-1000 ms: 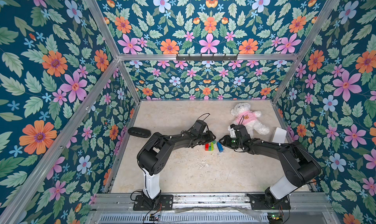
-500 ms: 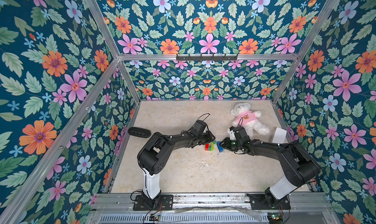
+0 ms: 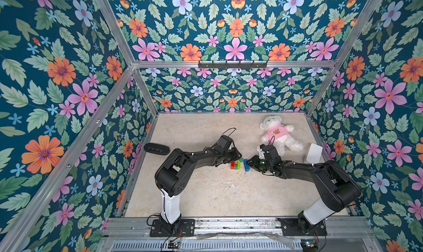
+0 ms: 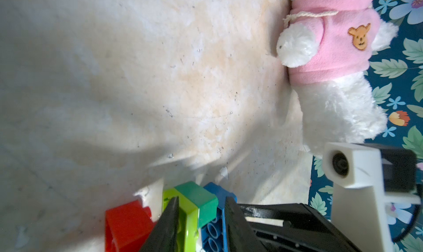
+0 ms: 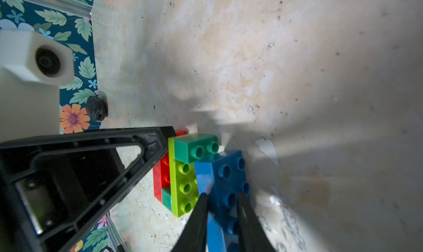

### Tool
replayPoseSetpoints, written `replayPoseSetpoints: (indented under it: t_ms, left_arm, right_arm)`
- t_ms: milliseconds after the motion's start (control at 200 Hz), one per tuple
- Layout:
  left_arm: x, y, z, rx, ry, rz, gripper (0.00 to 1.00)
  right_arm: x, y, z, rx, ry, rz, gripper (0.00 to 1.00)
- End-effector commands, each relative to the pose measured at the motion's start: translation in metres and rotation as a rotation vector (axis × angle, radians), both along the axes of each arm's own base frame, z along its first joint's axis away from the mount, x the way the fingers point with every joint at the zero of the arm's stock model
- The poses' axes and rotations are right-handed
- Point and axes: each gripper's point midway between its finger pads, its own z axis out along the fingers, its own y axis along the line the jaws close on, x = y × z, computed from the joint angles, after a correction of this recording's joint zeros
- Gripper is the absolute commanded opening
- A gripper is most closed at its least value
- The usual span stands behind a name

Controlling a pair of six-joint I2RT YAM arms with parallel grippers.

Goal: Assemble the number 5 with lego
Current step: Assemble the lego brick with the lego brick.

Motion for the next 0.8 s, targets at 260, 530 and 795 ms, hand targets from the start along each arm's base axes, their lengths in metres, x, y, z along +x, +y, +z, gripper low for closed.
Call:
replayPoseSetpoints:
  t_ms: [260, 530, 795]
  left_arm:
    - [-0.001, 0.001, -0.002, 0.008, 0.002, 0.005, 0.34]
    - [-0.002, 0.002, -0.001, 0.009, 0.004, 0.004, 0.34]
    - [-0.002, 0.003, -0.003, 0.013, 0.006, 0.005, 0.34]
  right_arm:
    - [0.013, 0.000, 0.007, 0.036, -0.025, -0.093, 0.25]
    - [0.009, -0.001, 0.009, 0.008, -0.041, -0.077, 0.39]
    - [0.002, 0.003, 0.002, -0.033, -0.014, -0.010, 0.39]
